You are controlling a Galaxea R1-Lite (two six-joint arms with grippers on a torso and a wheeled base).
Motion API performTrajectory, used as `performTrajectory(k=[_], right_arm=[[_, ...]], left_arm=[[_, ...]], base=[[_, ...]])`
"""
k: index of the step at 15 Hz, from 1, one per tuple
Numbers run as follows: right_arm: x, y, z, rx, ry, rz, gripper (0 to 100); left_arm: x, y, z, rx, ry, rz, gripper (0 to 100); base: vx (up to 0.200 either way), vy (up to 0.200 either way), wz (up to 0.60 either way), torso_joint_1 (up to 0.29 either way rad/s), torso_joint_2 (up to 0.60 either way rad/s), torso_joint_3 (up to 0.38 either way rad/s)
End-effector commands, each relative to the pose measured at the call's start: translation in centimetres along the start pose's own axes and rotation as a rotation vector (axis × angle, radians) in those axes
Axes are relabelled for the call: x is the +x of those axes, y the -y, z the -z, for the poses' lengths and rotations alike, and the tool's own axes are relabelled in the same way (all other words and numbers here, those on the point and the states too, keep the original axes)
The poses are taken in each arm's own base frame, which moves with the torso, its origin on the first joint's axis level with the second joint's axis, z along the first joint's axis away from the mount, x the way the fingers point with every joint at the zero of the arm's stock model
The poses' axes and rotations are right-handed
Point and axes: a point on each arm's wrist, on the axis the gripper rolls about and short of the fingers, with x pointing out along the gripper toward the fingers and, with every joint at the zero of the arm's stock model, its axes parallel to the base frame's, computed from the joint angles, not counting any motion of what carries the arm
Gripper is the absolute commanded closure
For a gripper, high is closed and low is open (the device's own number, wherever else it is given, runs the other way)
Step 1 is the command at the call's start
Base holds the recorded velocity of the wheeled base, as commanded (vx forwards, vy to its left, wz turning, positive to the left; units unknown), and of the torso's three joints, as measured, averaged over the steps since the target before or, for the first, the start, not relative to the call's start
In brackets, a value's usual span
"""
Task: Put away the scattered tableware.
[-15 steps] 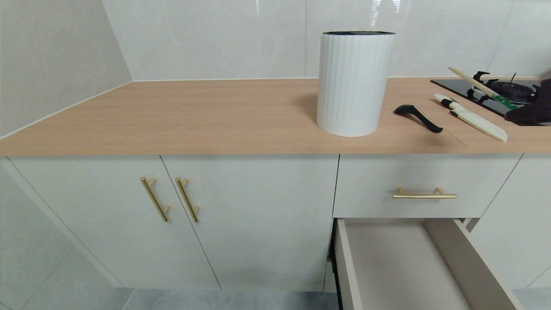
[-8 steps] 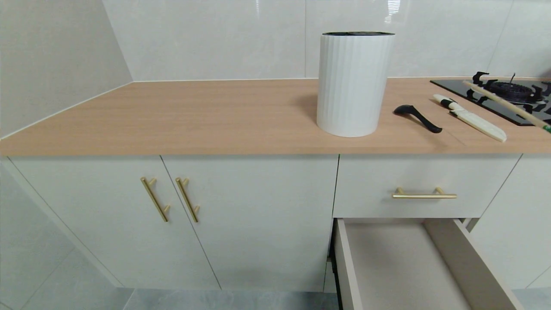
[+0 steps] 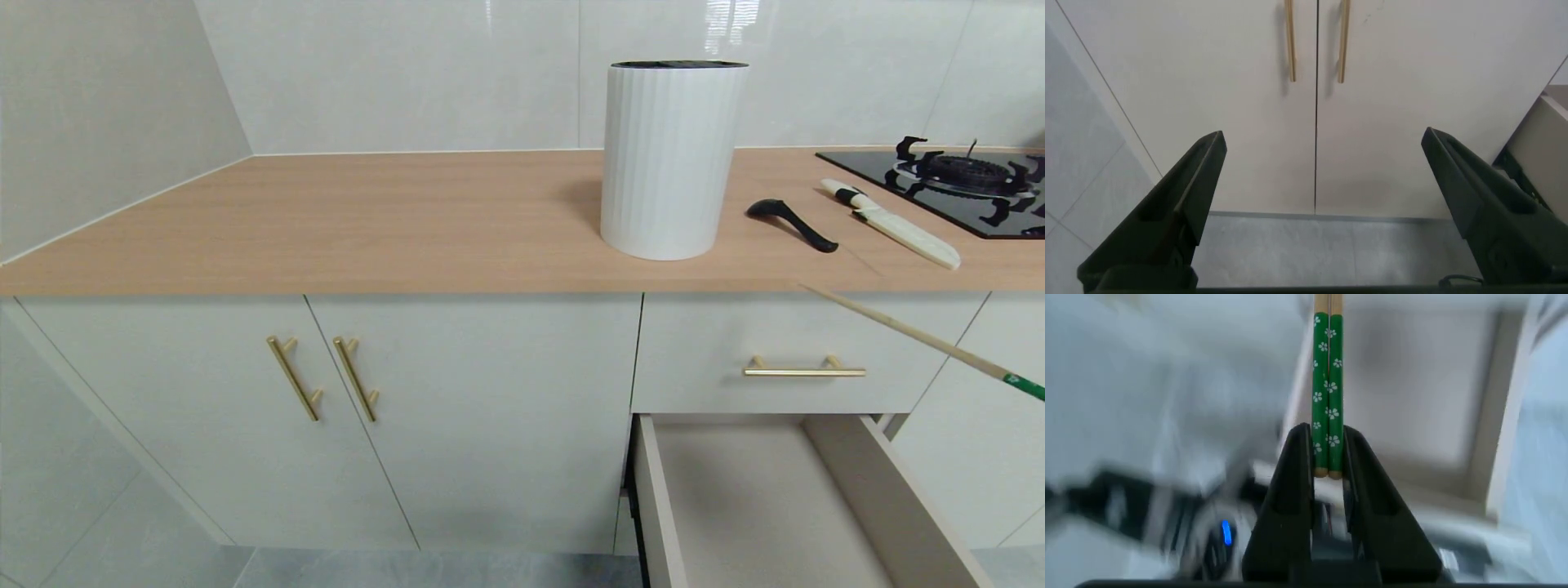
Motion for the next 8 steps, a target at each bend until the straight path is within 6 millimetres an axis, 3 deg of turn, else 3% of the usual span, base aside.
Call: performTrajectory(k=[1,5,8], right_arm=[[2.8,-0.1,-0.7,-0.018,-0.138,0.007,100],[10.8,0.6,-1.4,0.023,-0.447,0.078,100],[14.4,0.5,-1.1,0.018,-0.562,0.094,100]], left_arm=[[0.0,0.0,0.0,-0.001,-0.001,0.001,0],[0.0,0.0,0.0,-0.001,-0.001,0.000,0],[0.0,0.0,0.0,-0.001,-0.001,0.000,0]], base=[[0.000,0.000,0.00,0.000,0.00,0.000],[0.000,0.000,0.00,0.000,0.00,0.000],[0.000,0.000,0.00,0.000,0.00,0.000]])
